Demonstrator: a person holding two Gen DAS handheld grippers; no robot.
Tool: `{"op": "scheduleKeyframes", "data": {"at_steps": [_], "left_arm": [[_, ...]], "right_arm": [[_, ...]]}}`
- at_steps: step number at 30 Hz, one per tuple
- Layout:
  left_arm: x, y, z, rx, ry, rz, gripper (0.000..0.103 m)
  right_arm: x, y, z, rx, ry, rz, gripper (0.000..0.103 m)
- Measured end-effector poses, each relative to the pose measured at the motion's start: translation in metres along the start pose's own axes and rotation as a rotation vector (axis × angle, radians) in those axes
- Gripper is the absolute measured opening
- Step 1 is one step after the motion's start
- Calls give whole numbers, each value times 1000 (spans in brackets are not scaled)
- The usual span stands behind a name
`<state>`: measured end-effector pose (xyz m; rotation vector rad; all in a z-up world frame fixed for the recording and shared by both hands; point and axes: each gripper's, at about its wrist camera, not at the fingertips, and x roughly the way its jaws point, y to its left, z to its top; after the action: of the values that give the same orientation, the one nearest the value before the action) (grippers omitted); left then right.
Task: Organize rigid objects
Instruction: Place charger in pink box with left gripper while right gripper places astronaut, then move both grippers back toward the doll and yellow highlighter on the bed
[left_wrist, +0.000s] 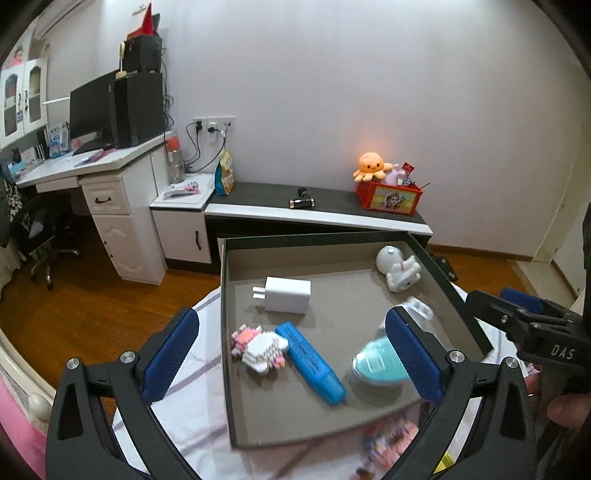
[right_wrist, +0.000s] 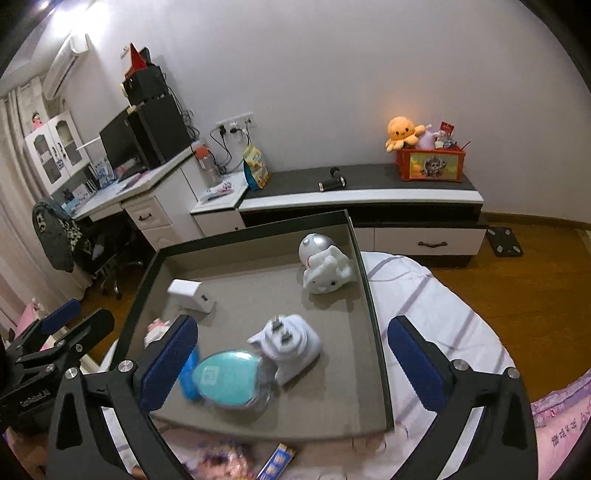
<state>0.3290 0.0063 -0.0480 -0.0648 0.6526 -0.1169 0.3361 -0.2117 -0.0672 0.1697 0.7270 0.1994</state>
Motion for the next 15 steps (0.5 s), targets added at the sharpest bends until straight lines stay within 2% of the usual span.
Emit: {"op": "scheduleKeyframes", "data": {"at_steps": [15], "left_arm": [[-82,-3,-35,-7,-45,5,103]], "right_arm": [[-96,21,-42,-50,-124,-20,103]]}}
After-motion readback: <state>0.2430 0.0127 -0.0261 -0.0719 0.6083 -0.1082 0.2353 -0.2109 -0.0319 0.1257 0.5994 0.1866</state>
